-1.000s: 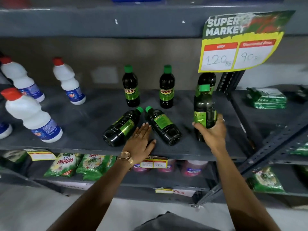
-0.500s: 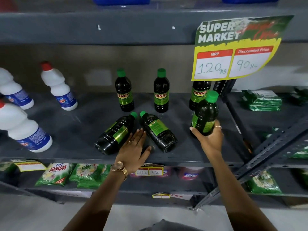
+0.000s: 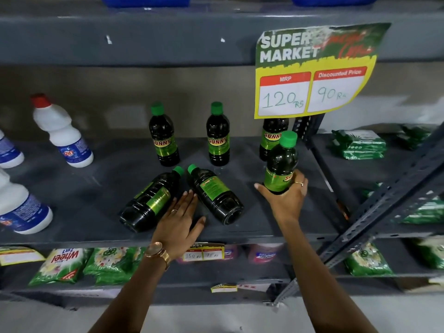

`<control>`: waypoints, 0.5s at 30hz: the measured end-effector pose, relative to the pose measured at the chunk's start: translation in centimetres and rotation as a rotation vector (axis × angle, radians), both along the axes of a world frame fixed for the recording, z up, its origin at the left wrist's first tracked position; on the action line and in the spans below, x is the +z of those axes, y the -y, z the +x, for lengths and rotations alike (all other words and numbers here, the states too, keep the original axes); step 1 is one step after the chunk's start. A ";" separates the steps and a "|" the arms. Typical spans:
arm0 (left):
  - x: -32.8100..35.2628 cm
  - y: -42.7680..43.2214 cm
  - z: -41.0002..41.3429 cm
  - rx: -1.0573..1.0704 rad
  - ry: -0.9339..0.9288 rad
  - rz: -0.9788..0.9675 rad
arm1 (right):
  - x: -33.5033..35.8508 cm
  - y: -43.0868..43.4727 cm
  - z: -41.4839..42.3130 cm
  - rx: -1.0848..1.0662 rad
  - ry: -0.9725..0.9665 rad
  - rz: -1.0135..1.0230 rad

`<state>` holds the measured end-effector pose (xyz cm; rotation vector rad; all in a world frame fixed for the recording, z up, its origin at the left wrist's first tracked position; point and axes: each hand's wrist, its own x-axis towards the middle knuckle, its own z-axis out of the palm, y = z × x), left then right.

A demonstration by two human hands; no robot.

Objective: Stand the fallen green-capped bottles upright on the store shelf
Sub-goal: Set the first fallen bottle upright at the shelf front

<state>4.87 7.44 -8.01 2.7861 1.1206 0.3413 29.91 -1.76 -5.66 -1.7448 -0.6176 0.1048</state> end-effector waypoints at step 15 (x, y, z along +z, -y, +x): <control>0.4 0.2 -0.1 0.002 -0.019 -0.013 | -0.2 0.5 0.7 0.049 0.003 -0.043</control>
